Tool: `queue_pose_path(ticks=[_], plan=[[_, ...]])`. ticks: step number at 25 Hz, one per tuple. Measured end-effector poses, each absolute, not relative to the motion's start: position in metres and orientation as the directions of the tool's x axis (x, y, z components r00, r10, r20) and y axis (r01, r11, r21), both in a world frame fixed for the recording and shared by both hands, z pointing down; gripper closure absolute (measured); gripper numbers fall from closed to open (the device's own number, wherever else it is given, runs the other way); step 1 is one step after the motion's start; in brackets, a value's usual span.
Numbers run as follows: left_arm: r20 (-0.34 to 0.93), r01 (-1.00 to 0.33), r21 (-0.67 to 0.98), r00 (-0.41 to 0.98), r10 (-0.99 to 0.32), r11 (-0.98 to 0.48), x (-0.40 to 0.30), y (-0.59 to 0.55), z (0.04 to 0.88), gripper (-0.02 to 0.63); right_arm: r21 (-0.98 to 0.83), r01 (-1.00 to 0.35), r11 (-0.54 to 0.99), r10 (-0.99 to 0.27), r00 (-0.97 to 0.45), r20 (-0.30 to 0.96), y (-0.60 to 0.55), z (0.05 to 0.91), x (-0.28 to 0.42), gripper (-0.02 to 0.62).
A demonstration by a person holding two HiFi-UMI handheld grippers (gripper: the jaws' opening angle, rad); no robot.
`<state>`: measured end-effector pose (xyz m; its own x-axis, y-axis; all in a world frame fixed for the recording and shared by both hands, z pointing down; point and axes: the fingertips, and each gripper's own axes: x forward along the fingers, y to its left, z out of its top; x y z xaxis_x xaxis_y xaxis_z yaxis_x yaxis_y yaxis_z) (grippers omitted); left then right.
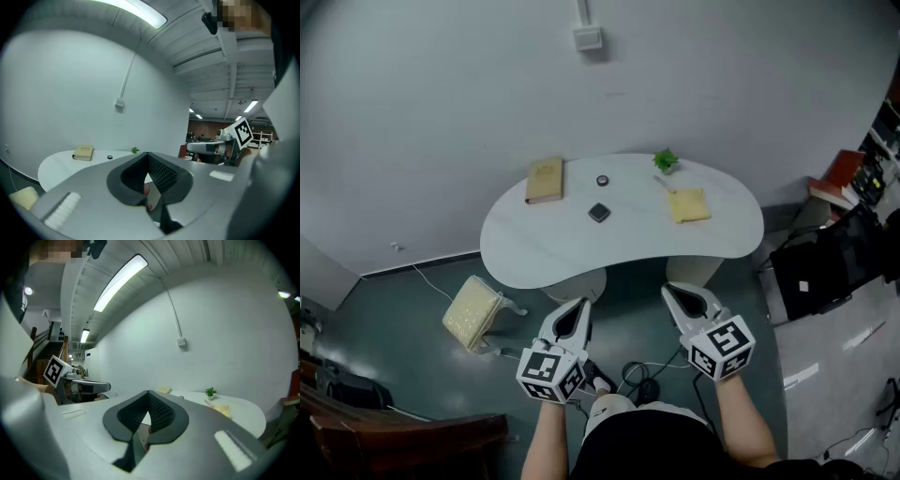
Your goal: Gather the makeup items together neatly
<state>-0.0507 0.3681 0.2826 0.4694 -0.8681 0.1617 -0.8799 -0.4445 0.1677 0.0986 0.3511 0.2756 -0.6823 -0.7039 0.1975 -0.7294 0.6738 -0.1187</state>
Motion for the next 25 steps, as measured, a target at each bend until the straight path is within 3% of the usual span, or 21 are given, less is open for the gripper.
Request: queue_pose_path(ticks=[25], plan=[[0.172,-0.889,0.138,0.456,-0.873,-0.437,-0.042,0.356,0.284,0.606,-0.149,-0.709,0.690,-0.678,-0.704,0.210,0.342,0.282,0.091,0.583]])
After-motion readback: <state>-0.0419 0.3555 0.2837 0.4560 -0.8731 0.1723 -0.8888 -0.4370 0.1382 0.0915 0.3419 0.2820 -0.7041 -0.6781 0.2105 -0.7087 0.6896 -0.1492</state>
